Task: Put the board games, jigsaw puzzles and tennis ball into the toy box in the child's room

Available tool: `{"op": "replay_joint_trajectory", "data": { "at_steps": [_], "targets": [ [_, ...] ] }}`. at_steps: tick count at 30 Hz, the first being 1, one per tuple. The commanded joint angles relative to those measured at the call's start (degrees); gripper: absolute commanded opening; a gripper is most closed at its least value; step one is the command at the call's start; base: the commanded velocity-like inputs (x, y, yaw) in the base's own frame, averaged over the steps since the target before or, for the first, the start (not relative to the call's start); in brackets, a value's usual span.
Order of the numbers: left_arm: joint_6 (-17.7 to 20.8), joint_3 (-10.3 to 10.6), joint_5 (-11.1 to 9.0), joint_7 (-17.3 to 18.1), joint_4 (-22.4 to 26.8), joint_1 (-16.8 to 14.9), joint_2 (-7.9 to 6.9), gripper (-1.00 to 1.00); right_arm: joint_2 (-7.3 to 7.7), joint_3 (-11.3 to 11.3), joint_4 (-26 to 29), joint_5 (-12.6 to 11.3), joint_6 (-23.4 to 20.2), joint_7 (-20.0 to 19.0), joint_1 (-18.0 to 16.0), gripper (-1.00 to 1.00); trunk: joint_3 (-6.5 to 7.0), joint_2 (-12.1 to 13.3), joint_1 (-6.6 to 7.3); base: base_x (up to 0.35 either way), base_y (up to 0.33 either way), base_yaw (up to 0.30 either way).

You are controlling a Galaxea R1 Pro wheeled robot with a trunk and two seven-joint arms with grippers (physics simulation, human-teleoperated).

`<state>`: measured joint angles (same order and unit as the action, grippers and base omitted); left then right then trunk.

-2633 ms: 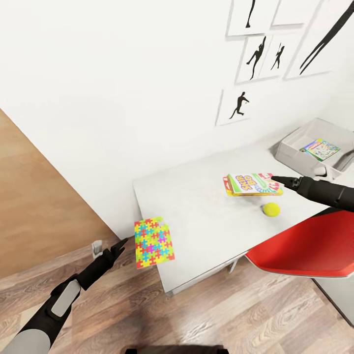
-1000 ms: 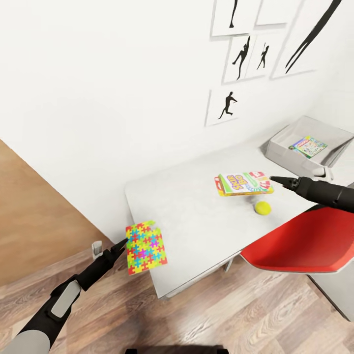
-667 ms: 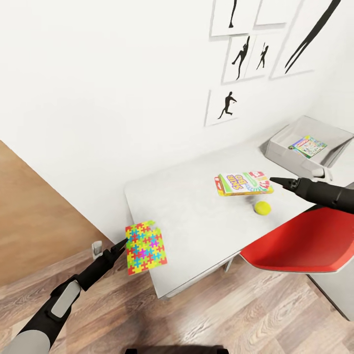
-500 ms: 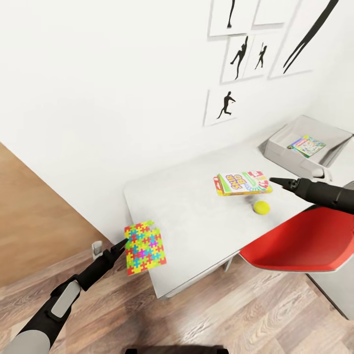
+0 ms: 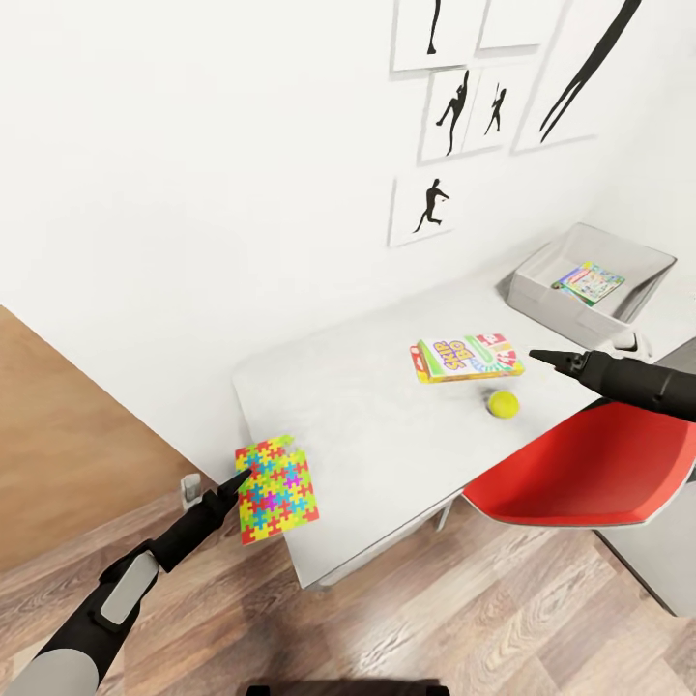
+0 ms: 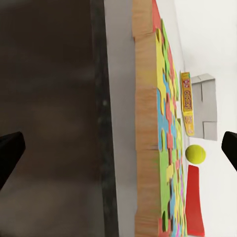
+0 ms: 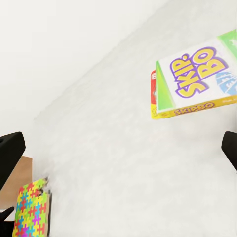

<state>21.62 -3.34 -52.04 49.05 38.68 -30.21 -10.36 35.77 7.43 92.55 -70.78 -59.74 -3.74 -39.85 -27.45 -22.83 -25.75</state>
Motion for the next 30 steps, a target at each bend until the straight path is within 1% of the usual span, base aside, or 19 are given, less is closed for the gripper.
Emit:
{"op": "replay_joint_trajectory", "data": {
  "at_steps": [1, 20, 30],
  "targets": [
    [0.52, 0.0, -0.43, 0.08, -0.01, -0.03, -0.01, 1.0, 0.01, 0.04, 0.0, 0.38, -0.26, -0.39, -0.05, 1.0, -0.08, -0.09, -0.03, 0.0, 0.0, -0.019],
    [0.7, 0.01, -0.36, -0.08, -0.01, -0.03, -0.01, 1.0, 0.0, 0.04, 0.0, 0.38, -0.26, -0.39, -0.05, 1.0, -0.08, -0.09, -0.03, 0.0, 0.0, -0.008],
    [0.7, 0.0, -0.35, -0.15, -0.01, -0.03, -0.01, 1.0, 0.0, 0.0, 0.0, 0.38, -0.26, -0.39, -0.01, 1.0, -0.08, -0.09, -0.03, 0.0, 0.0, -0.11]
  ]
}}
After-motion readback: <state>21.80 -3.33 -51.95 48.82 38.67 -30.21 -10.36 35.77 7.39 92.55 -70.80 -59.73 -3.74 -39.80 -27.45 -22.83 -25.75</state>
